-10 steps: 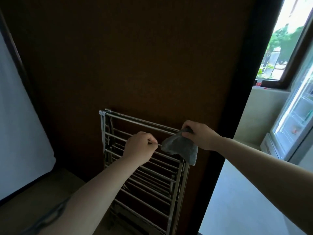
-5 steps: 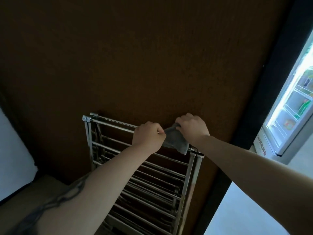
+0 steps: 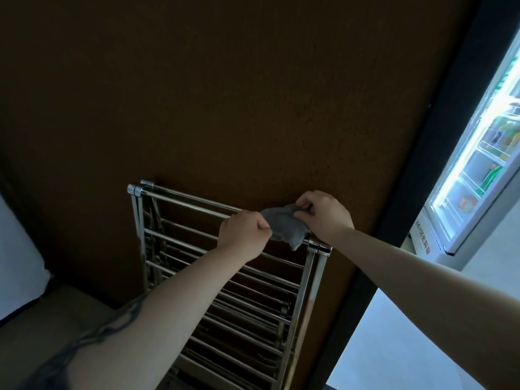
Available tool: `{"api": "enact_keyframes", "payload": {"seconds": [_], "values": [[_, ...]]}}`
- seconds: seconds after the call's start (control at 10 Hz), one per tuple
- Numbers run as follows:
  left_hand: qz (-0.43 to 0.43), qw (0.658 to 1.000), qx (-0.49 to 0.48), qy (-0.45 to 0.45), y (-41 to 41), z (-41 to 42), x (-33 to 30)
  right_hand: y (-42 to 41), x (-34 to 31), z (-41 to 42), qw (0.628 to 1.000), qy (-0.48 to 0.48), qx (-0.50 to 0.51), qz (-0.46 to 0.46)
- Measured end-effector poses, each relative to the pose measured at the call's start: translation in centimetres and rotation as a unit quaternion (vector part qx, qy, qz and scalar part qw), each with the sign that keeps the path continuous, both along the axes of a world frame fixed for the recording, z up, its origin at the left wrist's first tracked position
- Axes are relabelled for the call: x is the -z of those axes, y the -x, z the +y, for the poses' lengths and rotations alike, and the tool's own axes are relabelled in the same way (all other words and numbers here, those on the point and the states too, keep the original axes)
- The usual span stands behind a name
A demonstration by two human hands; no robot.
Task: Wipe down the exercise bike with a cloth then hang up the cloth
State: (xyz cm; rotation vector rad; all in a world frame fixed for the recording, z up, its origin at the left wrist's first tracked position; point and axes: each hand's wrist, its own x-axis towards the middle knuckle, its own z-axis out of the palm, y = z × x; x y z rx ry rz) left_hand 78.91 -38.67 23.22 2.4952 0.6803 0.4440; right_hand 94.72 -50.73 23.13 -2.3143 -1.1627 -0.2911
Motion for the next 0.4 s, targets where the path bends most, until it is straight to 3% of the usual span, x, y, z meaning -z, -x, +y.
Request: {"api": "enact_keyframes", "payload": {"seconds": [0.2,0.4], "values": [[-0.006,1.000,-0.026,-0.003,3.1,-1.1,-2.2,2.0,-2.2,-2.2,0.999,-0.002,-0.021,0.029],[-0.001,0.996,-0.087,0.029,10.3,-2.5,-4.7,7.8,-4.3,-2.6,0.992,-0.006,-0.112,0.054]]}}
